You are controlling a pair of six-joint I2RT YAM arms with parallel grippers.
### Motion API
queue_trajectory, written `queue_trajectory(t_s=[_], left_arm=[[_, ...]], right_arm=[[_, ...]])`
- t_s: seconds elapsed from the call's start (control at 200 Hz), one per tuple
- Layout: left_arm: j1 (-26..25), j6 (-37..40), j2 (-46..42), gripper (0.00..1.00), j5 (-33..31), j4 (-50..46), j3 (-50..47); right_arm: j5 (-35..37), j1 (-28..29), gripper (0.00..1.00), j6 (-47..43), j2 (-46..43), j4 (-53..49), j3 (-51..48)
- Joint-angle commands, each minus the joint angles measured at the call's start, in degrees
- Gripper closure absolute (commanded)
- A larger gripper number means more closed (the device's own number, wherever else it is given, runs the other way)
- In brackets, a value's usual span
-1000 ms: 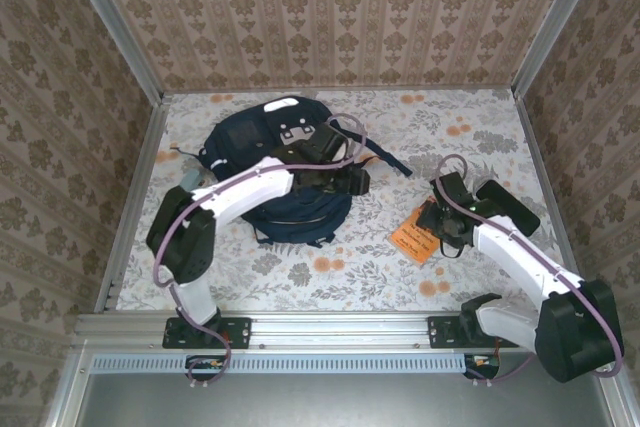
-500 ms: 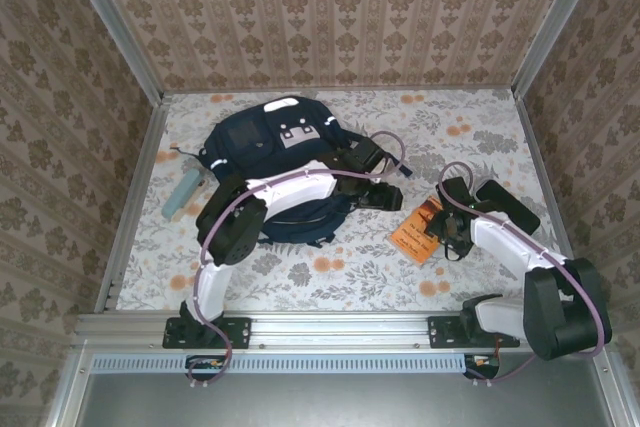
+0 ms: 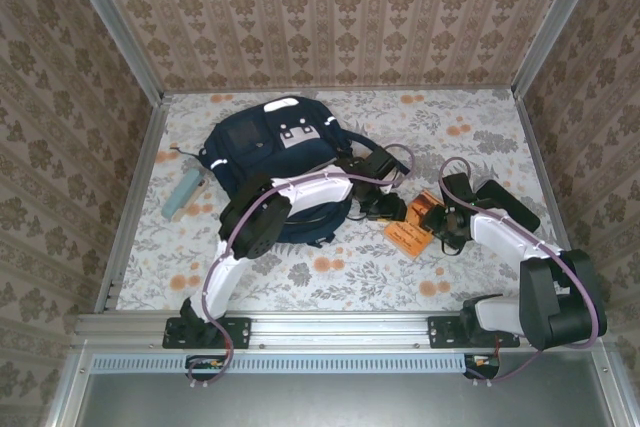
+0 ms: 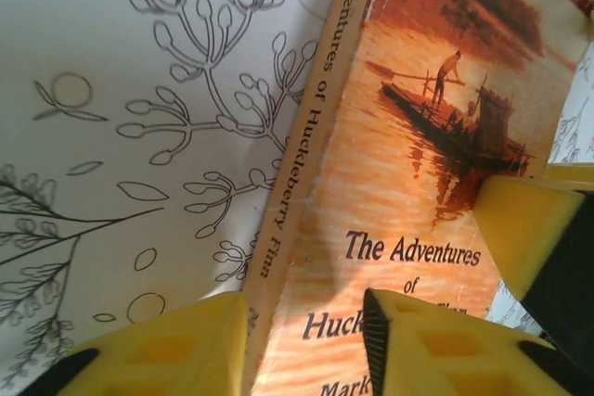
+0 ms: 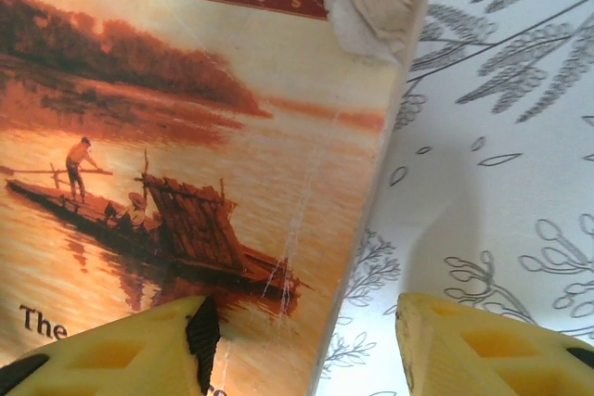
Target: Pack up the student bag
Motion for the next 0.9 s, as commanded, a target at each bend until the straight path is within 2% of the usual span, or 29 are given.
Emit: queue_trajectory(t_s=[0.0,0.07,0.165,0.37,0.595,0.74,0.89], left_arm=[[-0.9,0.5,1.5,0.66,1.7,-2.1,2.8],[-1.3,1.3,2.2,0.72,1.1,-3.2,3.7],[-1.6,1.4,3.0,0.75,1.3,-3.4,4.2],[-1.7,1.2,3.5,0.78,1.5,-3.4,4.2],[-1.7,1.4,3.3,0.78,0.9,-3.6,4.6],[-1.1,2.0,1.4,0.72,0.1,-3.9,4.2],[2.1,3.6,-4.1,0.55,-1.6,-3.6,1.0]], right_arm=[[-5.4,-0.1,0.47,-1.8,0.1,-1.4,0.7],[-7.0,0.0,0.51,-2.0,-0.8,-2.2,1.3],[-8.2,0.0,0.55,-2.0,-2.8,-3.4,2.2],[-9.2,0.3,0.71,-1.8,-6.5,-6.3,3.8],[-9.6,0.4,0.86,-1.9,-6.8,-6.0,3.8],[-8.3,0.4,1.0,-2.4,-7.9,-6.6,3.8],[-9.0,0.4,1.0,-4.6,-12.0,-6.4,4.6]])
